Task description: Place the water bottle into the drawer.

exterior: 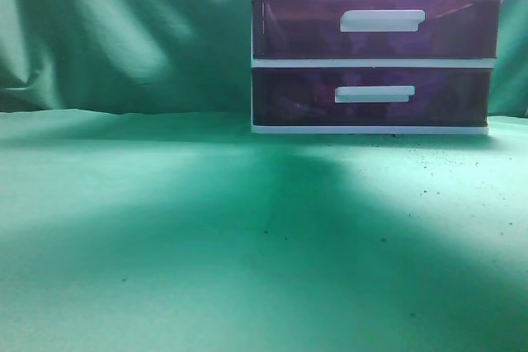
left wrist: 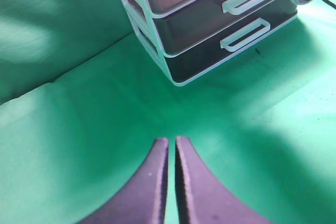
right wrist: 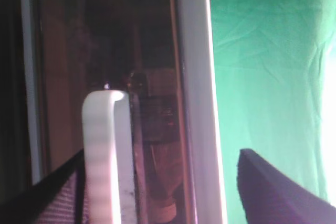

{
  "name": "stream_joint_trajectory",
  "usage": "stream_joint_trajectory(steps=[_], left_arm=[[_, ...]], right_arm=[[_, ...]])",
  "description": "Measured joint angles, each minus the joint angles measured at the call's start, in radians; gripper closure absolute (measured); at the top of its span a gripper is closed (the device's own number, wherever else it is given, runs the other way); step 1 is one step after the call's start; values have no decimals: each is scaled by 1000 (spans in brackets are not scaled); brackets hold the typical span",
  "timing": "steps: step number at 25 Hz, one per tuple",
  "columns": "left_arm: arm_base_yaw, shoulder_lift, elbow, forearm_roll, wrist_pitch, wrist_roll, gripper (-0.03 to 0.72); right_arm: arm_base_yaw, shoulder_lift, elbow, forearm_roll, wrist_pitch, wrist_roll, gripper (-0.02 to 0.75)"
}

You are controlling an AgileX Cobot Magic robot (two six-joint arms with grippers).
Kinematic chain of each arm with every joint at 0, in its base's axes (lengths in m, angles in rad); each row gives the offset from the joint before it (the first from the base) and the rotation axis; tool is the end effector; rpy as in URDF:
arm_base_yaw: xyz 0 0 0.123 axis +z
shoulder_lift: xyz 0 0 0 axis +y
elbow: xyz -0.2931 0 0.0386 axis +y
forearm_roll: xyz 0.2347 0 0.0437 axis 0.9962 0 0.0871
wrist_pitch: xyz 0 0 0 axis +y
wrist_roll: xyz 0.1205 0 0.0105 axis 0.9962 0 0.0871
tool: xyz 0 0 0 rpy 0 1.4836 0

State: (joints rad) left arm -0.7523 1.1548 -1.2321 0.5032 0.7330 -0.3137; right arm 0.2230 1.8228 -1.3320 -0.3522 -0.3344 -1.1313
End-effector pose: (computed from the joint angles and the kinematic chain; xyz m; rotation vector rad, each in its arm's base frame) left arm 0.2076 -0.1408 0.4131 0.6354 1.9447 -0.0816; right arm 0.4434 0.1146 0.3145 -1.3503 1.0801 -0.8402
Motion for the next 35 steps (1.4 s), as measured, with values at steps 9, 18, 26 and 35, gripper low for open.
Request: stream_joint_trajectory(steps=[9,18,26,35], left_arm=[[0,0,0,0,0,-1,688],[0,0,0,0,4,-1,688],[0,-2,0,0,23,-1,688],[0,-159,0,-81,45,-1,688]], right_arm=[[0,-6,79,-6,3,23,243],[14,-64,95,-16,-24,41,243],[88,-214,149,-12,84,188,243],[292,-443,261,61,526,480,322]])
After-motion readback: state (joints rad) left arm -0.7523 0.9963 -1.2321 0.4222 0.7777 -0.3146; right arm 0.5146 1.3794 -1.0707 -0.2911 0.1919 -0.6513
